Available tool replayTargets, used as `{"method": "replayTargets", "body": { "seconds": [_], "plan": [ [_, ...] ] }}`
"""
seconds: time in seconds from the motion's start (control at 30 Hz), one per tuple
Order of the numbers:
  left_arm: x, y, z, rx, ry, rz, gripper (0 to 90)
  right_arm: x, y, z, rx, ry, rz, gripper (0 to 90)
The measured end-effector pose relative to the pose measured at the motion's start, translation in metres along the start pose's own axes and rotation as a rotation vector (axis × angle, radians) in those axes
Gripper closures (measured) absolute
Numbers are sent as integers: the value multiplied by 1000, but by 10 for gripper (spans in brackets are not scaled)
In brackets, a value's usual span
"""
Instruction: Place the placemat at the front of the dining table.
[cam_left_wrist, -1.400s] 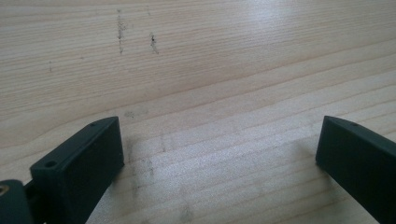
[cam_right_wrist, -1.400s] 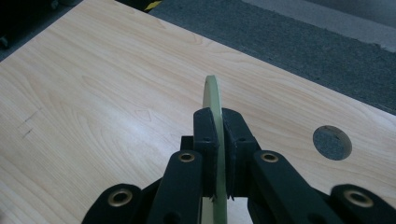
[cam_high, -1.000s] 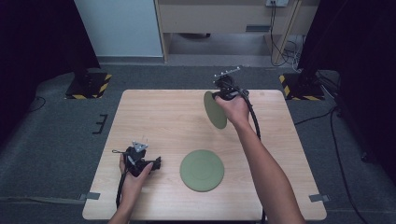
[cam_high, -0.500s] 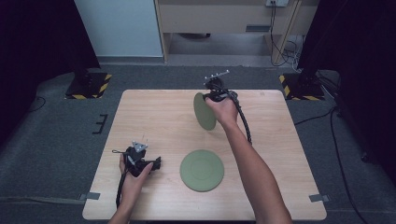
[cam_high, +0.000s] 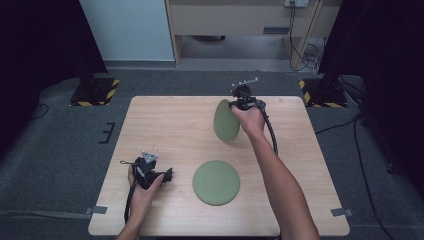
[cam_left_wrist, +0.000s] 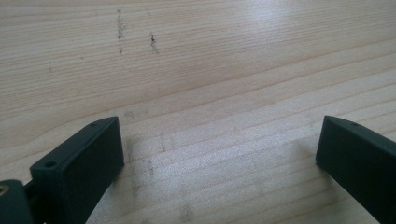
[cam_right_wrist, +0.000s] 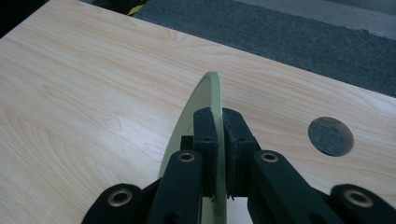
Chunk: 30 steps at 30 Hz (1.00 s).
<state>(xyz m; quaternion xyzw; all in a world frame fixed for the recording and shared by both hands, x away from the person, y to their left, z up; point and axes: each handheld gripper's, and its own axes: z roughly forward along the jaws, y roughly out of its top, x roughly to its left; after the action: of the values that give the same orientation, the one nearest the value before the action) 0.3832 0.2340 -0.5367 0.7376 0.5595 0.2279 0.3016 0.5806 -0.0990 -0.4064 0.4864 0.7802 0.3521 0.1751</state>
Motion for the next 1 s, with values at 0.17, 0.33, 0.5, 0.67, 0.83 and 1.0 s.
{"method": "replayTargets", "body": {
  "seconds": [0.17,0.33,0.5,0.67,0.83,1.0],
  "plan": [
    [0,0,0,0,1,0,1,-10,-4,0,7,-7,9,858],
    [0,0,0,0,1,0,0,-15,-7,0,15,-13,7,858],
    [0,0,0,0,1,0,0,-20,-9,2,17,-16,10,857],
    [0,0,0,0,0,0,0,-25,-11,5,24,-18,18,858],
    [0,0,0,0,1,-1,0,-31,-12,6,27,-23,24,857],
    [0,0,0,0,2,-2,0,-36,-14,8,30,-29,31,857]
  ]
}}
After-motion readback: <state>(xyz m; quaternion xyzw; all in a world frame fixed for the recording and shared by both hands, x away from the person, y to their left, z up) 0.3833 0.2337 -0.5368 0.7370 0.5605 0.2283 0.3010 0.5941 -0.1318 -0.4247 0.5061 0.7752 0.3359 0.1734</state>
